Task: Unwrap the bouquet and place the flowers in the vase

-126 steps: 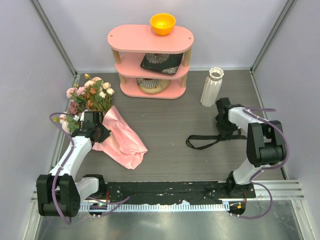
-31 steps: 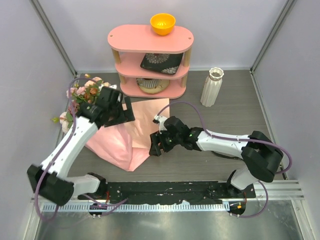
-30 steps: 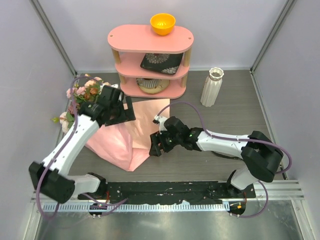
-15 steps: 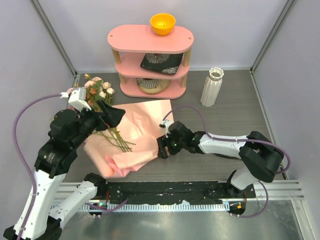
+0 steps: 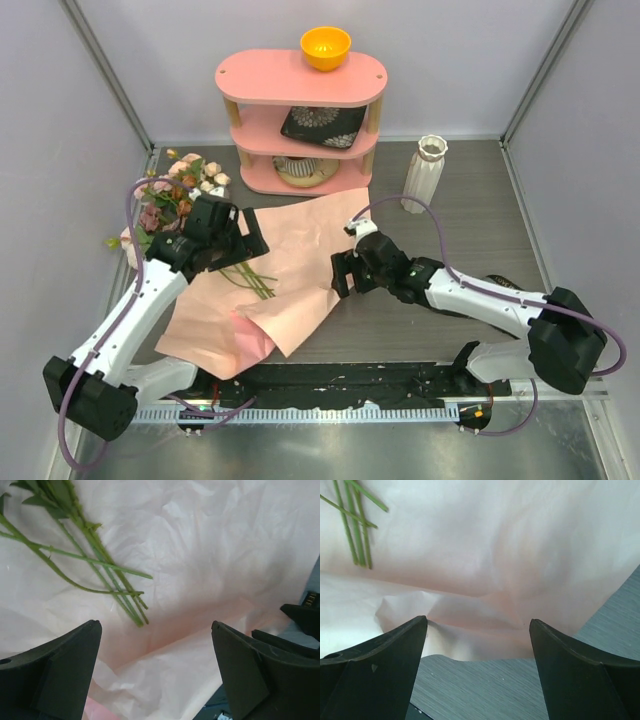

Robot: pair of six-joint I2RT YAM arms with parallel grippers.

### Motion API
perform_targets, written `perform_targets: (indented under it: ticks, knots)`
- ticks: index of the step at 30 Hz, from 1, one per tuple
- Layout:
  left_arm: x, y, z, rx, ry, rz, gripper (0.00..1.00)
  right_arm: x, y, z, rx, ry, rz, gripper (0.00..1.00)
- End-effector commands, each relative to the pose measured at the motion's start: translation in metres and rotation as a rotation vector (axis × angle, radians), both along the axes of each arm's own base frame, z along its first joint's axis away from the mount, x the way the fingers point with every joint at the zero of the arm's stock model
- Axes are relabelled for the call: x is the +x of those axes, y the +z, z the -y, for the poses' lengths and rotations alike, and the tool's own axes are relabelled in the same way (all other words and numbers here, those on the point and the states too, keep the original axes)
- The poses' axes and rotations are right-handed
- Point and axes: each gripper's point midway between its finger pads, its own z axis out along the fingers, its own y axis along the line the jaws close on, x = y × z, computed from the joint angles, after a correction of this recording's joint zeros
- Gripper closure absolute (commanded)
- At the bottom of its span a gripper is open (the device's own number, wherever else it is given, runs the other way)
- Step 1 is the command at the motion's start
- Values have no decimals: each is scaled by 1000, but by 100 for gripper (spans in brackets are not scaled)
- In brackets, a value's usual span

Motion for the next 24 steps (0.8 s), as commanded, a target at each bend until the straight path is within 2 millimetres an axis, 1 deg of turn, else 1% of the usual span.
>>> perform_targets:
  ticks: [1,2,3,4,5,6,7,8,9,10,12,13,14,16,17,19,20,21,22,23,24]
  knots:
    - [-6,-1,-18,-58,171,84,3,27,62,-19,137,-58,118,11]
    - [-12,-19,-15,-78,166,57,2,32,79,-21,159,-65,151,11]
    - [-14,-18,1,-164,121,61,2,34,86,-21,161,-66,169,11]
    - [-17,-24,6,-193,110,45,2,35,90,-21,149,-54,178,11]
    - [-27,-41,13,-230,100,-24,2,38,104,-24,163,-51,193,11]
    - [-35,-47,20,-259,79,-66,2,38,107,-25,154,-46,191,12]
    - [-39,-54,21,-268,75,-91,2,37,109,-24,145,-42,183,12]
    - [-45,-64,21,-275,87,-117,2,37,119,-27,160,-33,195,12]
    - [-46,-66,22,-287,89,-117,2,35,126,-24,162,-32,207,12]
    - [-50,-65,27,-325,74,-126,2,33,129,-19,153,-37,211,12]
    - [-52,-56,45,-443,14,-95,2,32,140,-9,138,-48,245,11]
    - [-62,-46,62,-536,-80,-117,2,28,149,-2,145,-49,268,10]
    - [-62,-34,74,-612,-151,-79,2,26,153,1,146,-44,282,8]
    - [-66,-15,87,-697,-236,-58,2,25,158,-1,155,-14,304,5]
    - [-71,4,97,-760,-326,-26,2,26,161,-7,162,-1,300,4]
    - [-73,18,103,-815,-375,-18,1,28,165,-17,181,14,271,4]
    - [-77,27,108,-844,-422,-14,0,33,173,-28,201,16,261,4]
    - [-77,25,112,-856,-439,-54,0,33,177,-35,231,17,237,5]
    - [-77,27,114,-863,-459,-68,1,28,181,-48,270,67,207,5]
    - [-76,40,116,-869,-488,-59,3,27,183,-63,299,105,172,6]
    - [-71,41,115,-852,-482,-68,4,24,178,-72,312,137,139,8]
